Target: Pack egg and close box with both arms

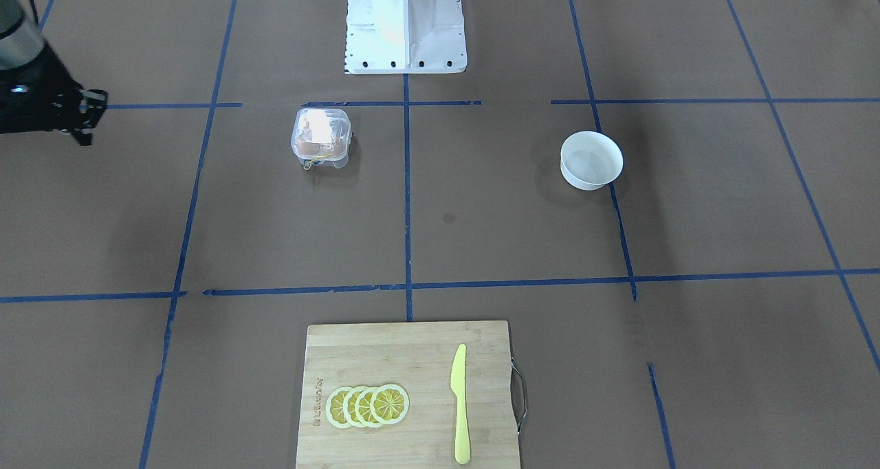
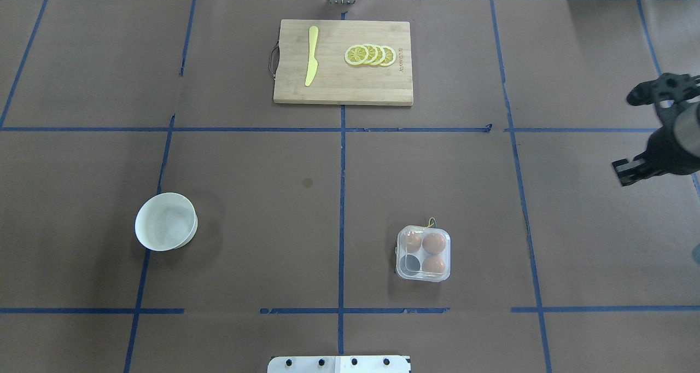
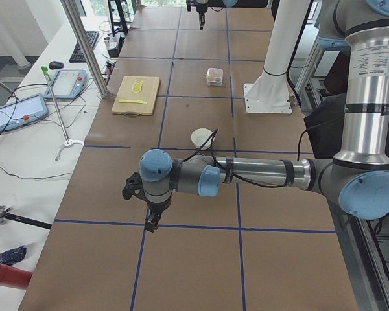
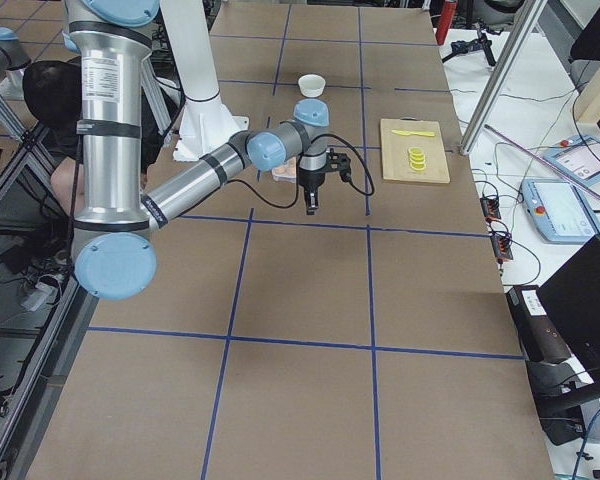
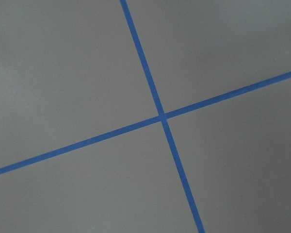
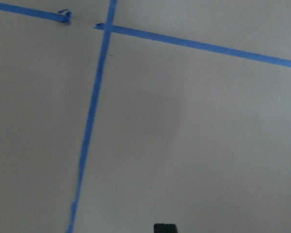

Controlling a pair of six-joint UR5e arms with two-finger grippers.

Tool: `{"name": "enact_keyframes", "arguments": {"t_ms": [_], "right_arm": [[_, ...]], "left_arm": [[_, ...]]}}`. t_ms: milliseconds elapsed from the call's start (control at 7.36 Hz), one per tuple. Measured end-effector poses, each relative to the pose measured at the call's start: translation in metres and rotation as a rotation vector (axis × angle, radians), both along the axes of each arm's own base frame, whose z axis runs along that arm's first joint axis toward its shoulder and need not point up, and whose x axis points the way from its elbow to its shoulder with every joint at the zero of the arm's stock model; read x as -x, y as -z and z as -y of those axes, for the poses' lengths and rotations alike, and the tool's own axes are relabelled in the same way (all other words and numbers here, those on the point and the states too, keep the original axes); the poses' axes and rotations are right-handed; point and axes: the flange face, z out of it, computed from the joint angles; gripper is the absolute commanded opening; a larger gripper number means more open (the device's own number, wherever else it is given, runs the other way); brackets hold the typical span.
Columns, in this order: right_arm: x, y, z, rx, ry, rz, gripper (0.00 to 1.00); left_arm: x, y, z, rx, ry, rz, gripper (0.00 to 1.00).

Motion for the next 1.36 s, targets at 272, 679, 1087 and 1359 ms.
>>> {"name": "enact_keyframes", "arguments": {"t_ms": [272, 679, 1087, 1359], "right_arm": [[-0.102, -0.075, 0.033, -0.02, 0.049, 0.022, 1.0], [-0.167, -0.146, 0.015, 0.073, -0.01, 0.016, 1.0], [-0.186, -0.199, 0.002, 0.178, -0.051, 0.002, 1.0], [-0.188, -0.211, 0.0, 0.203, -0.056, 0.003, 1.0]], "left_arm": [[0.001, -0.008, -0.011, 0.019, 0.001, -0.002, 1.0], [0.0, -0.015, -0.019, 0.053, 0.003, -0.01, 1.0], [0.001, -0.008, -0.023, 0.053, 0.002, -0.013, 1.0], [0.001, -0.005, -0.022, 0.047, 0.002, -0.011, 1.0]]}}
